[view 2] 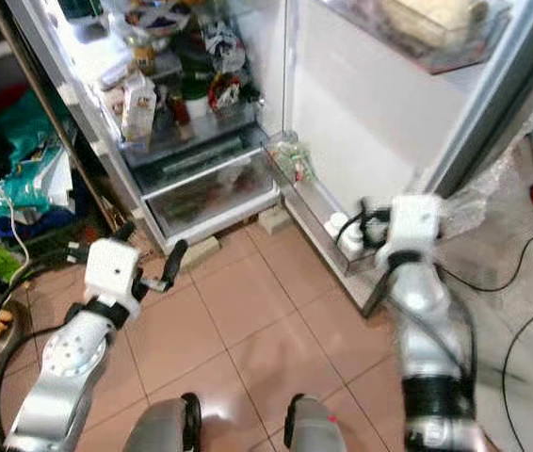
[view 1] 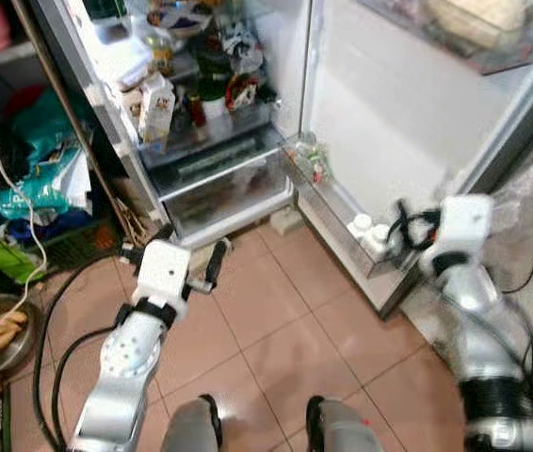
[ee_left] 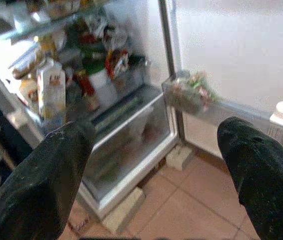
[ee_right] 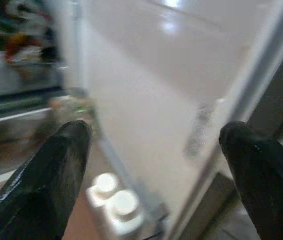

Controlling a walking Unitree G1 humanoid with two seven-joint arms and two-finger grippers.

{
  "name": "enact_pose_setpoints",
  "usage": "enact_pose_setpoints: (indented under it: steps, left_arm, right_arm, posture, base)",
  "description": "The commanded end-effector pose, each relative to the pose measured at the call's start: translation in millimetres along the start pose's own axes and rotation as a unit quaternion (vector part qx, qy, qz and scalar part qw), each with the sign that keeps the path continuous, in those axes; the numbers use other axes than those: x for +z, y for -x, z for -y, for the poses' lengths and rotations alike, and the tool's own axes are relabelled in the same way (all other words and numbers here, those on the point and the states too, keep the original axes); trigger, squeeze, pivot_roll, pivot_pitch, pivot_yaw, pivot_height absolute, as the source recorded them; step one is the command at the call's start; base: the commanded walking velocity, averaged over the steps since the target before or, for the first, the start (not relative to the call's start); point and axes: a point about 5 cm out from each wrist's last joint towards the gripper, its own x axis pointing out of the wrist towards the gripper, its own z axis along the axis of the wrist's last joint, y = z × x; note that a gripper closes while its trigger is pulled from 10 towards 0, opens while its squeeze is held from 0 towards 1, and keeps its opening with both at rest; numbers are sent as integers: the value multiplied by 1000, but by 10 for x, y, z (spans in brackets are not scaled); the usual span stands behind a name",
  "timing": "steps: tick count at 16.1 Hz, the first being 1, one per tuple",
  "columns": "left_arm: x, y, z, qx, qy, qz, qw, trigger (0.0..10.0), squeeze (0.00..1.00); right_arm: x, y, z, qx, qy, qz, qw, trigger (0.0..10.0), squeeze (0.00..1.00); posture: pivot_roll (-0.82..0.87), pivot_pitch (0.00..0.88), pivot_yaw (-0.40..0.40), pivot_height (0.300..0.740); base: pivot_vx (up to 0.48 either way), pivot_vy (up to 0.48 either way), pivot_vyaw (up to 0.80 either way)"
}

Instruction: Restocking fridge

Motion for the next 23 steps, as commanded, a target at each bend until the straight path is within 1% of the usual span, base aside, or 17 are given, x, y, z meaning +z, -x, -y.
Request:
enact_pose_setpoints:
  steps: [1, 2, 3, 6, 8, 9, 11, 12, 13, 14, 16, 18, 20, 21, 23]
  left_arm:
    - [26, 8, 8, -1, -2, 4, 1000, 10000, 0]
    - [46, 1, 46, -4, 0, 7, 1000, 10000, 0]
    - [56, -5, 55, -5, 4, 8, 1000, 10000, 0]
    - [63, 7, 63, -11, 7, 7, 1000, 10000, 0]
    - [73, -6, 63, -12, 8, 9, 1000, 10000, 0]
    - [72, -11, 62, -10, 10, 8, 1000, 10000, 0]
    - [73, -20, 58, -9, 13, 7, 1000, 10000, 0]
    - [74, -24, 59, -9, 12, 7, 1000, 10000, 0]
    - [74, -24, 61, -10, 11, 7, 1000, 10000, 0]
    - [74, -28, 62, -11, 10, 6, 1000, 10000, 0]
    - [75, -29, 65, -11, 9, 6, 1000, 10000, 0]
    - [73, -15, 59, -10, 7, 4, 1000, 10000, 0]
    - [60, 13, 56, -8, 6, 1, 1000, 10000, 0]
    - [56, 19, 55, -8, 6, 0, 1000, 10000, 0]
    - [57, 14, 57, -10, 5, 0, 1000, 10000, 0]
  right_arm:
    - [-21, -29, 12, -10, 1, -6, 1000, 10000, 0]
    - [8, -86, 2, -15, 1, -4, 1000, 10000, 0]
    - [20, -108, -5, -17, 0, -1, 1000, 10000, 0]
    - [33, -148, -10, -24, 7, 8, 1000, 10000, 0]
    - [55, -165, -2, -29, 2, 17, 999, 10000, 0]
    - [56, -158, -7, -28, 2, 19, 999, 10000, 0]
    - [41, -149, -25, -17, -7, 25, 1000, 10000, 0]
    - [68, -180, -53, 2, -24, 34, 999, 10000, 0]
    - [89, -196, -68, 12, -30, 39, 999, 10000, 0]
    - [164, -271, -73, 15, -27, 49, 998, 10000, 0]
    - [215, -334, -61, 11, -21, 53, 998, 10000, 0]
    - [307, -446, -14, -10, -11, 57, 998, 10000, 0]
    - [326, -500, 2, -18, -8, 54, 998, 10000, 0]
    - [327, -514, -9, -18, -13, 53, 998, 10000, 0]
    - [356, -566, -108, -4, -32, 51, 998, 10000, 0]
  posture:
    - [76, 192, 33, 740]
    - [79, 189, 35, 740]
    - [79, 189, 34, 740]
    - [79, 185, 38, 740]
    - [78, 181, 41, 740]
    - [77, 180, 41, 740]
    - [78, 178, 46, 740]
    - [82, 176, 49, 740]
    - [82, 176, 49, 740]
    - [86, 172, 49, 740]
    - [87, 172, 48, 740]
    - [103, 168, 44, 740]
    - [110, 166, 44, 740]
    - [110, 166, 46, 740]
    - [109, 164, 49, 740]
  base:
    - [0, 0, 0]
    - [0, 0, -800]
    - [0, 0, -800]
    - [0, 0, -800]
    - [0, -399, -606]
    - [0, 0, -488]
    - [0, 0, 0]
    - [0, 0, 0]
    - [0, 0, 0]
    - [0, 0, 0]
    - [0, 0, 0]
    - [0, 0, 0]
    - [0, 0, 0]
    - [0, 0, 0]
    - [0, 0, 0]
